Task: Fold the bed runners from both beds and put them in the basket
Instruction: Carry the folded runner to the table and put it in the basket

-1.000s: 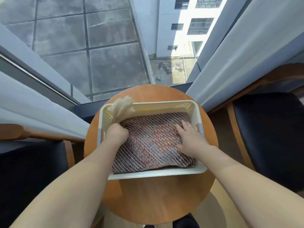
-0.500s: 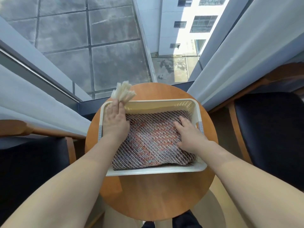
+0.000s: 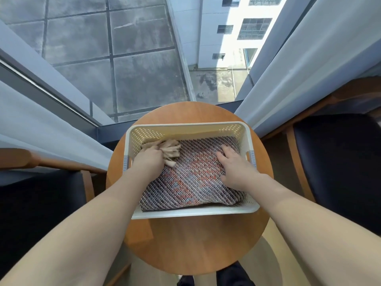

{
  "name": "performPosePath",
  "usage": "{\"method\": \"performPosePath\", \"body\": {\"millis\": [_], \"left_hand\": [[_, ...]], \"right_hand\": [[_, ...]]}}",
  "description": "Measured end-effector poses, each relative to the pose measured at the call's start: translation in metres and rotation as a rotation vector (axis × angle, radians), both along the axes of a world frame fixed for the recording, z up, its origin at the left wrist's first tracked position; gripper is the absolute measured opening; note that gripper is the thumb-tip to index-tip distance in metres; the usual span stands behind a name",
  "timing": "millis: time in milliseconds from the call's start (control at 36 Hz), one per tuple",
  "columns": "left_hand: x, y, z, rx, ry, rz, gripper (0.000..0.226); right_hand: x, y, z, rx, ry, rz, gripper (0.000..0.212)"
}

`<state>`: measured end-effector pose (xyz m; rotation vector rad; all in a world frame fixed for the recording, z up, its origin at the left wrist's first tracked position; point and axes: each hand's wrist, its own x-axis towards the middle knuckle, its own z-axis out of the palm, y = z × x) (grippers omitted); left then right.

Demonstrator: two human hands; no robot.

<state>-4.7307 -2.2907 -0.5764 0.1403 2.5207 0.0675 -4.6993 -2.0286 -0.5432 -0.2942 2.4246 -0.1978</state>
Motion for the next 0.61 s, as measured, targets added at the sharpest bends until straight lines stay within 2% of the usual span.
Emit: {"method": "performPosePath", "body": {"millis": [83,167,306,472,611], "left_hand": [[0.014,0.005,-0.005,-0.043,-0.124,-0.067,0.071],[0.028,0.01,-0.003,-0.058,-0.112,-0.084,0.077],[0.043,0.019,0.02,0.09,0.018,-0.055,0.069],[0.052,0.044,0.087,0.294,0.148,-0.103,0.05],[0.059,0.087,0.145,0.313,0.222,-0.219,0.043]], "right_hand": [[0.0,-0.001,0.0,0.04,-0.021,0.038,0.073],[0.001,-0.005,0.0,0.057,-0.048,0.041,0.071],[0.002,-0.012,0.017,-0.013,-0.025,-0.009,0.067],[0.012,-0.011,0.07,-0.136,0.068,-0.116,0.054],[0.047,0.02,0.12,-0.147,0.183,-0.27,0.039]]}}
